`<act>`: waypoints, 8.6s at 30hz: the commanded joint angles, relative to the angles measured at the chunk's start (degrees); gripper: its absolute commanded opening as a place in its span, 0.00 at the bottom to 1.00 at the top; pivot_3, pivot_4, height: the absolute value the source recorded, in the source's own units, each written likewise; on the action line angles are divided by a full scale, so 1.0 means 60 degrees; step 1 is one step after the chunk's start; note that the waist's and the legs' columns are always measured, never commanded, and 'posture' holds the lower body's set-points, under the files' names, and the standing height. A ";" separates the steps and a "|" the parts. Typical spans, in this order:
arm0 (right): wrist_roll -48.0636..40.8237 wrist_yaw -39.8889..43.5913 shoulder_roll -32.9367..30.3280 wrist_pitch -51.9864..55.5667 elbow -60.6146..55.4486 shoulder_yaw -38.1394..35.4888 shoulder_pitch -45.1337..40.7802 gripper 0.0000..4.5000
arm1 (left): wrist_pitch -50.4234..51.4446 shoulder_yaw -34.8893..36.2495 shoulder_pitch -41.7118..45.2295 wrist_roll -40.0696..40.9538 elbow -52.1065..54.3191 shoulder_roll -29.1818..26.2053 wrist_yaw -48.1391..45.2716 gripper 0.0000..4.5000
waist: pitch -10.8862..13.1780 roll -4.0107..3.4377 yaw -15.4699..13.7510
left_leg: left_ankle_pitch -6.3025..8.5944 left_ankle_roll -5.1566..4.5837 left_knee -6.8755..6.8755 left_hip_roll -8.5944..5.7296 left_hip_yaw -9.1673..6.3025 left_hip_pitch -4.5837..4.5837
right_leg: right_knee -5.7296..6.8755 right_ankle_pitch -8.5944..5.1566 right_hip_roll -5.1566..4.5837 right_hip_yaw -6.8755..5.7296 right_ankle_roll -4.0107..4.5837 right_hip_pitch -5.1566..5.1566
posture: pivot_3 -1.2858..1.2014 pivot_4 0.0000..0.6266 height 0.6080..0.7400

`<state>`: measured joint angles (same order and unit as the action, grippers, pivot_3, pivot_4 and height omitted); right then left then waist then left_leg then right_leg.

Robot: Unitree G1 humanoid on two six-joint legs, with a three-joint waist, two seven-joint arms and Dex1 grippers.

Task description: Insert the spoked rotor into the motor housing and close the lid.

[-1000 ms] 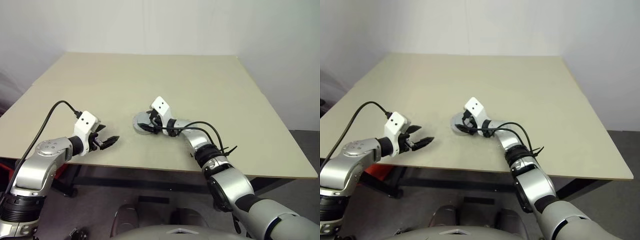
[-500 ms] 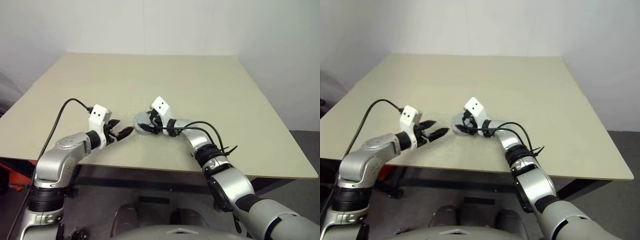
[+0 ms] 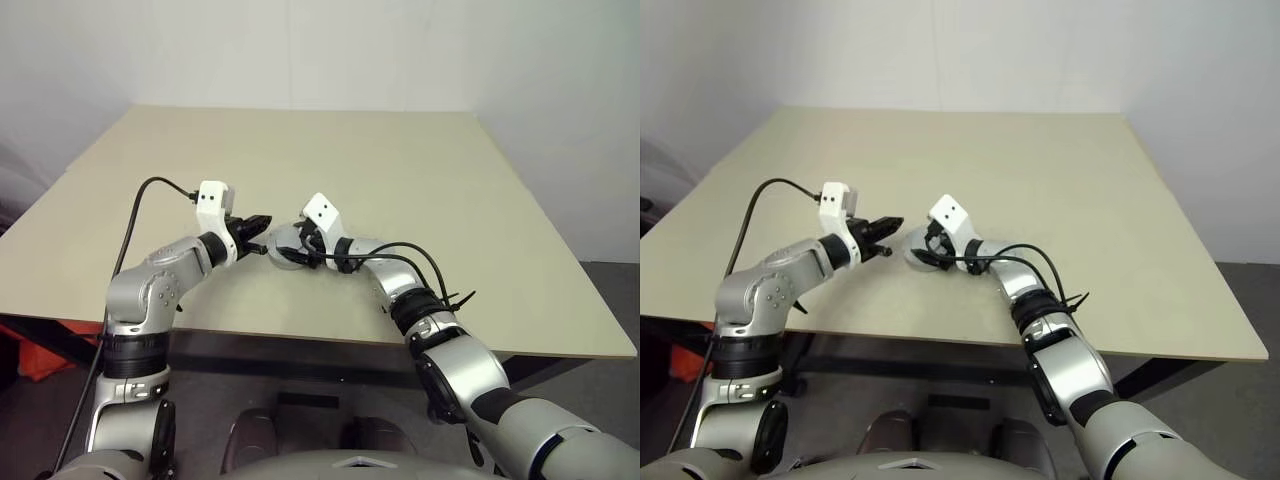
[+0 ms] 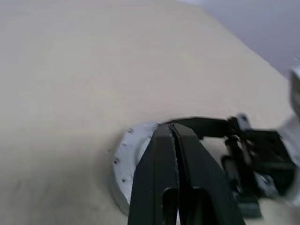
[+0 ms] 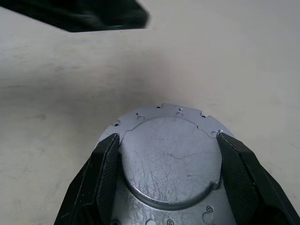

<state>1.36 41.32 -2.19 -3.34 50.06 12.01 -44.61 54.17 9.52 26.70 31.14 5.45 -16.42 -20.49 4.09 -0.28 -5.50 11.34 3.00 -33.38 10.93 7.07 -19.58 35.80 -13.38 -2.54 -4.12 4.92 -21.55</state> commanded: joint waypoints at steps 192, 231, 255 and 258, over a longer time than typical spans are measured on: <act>-0.7155 -0.4907 0.1152 0.9308 0.0388 -0.8165 -0.2319 0.24 | 0.2844 0.3536 0.0721 0.2833 0.0127 0.0453 0.0555 0.00 | 0.0010 -0.0031 -0.0008 | -0.0017 -0.0006 0.0058 -0.0003 -0.0001 -0.0109 | -0.0121 0.0032 -0.0015 -0.0044 -0.0043 -0.0109 | 0.52 0.00 1.00; -0.9145 -0.5398 0.0666 1.0505 0.0124 -0.8990 -0.3333 0.24 | 0.2257 0.5138 0.0591 0.7921 -0.1617 0.0907 0.3957 0.86 | 0.0011 -0.0025 -0.0069 | -0.0016 -0.0012 -0.0032 0.0001 -0.0007 -0.0261 | -0.0027 0.0056 -0.0015 -0.0044 -0.0079 -0.0251 | 0.52 0.00 1.00; -0.9750 -0.5980 0.1229 1.2095 -0.1632 -0.8584 -0.2409 0.24 | 0.1025 0.4061 0.0757 0.8629 -0.2473 0.0522 0.3449 0.86 | 0.0011 -0.0023 -0.0114 | -0.0018 -0.0004 -0.0049 0.0000 -0.0009 -0.0261 | -0.0015 0.0066 -0.0015 -0.0043 -0.0101 -0.0249 | 0.52 0.00 1.00; -0.9815 -0.5930 0.1235 1.2153 -0.1721 -0.8544 -0.2397 0.24 | 0.0969 0.3928 0.0808 0.8593 -0.2622 0.0528 0.3355 0.86 | 0.0011 -0.0023 -0.0123 | -0.0018 -0.0004 -0.0051 0.0000 -0.0009 -0.0261 | -0.0014 0.0066 -0.0016 -0.0042 -0.0102 -0.0249 | 0.52 0.00 1.00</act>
<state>-54.13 4.61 5.04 69.08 42.91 -39.07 -57.68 60.59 33.38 29.82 81.64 -10.81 -12.46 0.91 4.16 -0.42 -6.24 11.23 2.98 -33.69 10.94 7.02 -21.15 35.72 -12.98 -2.63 -4.37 4.31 -23.05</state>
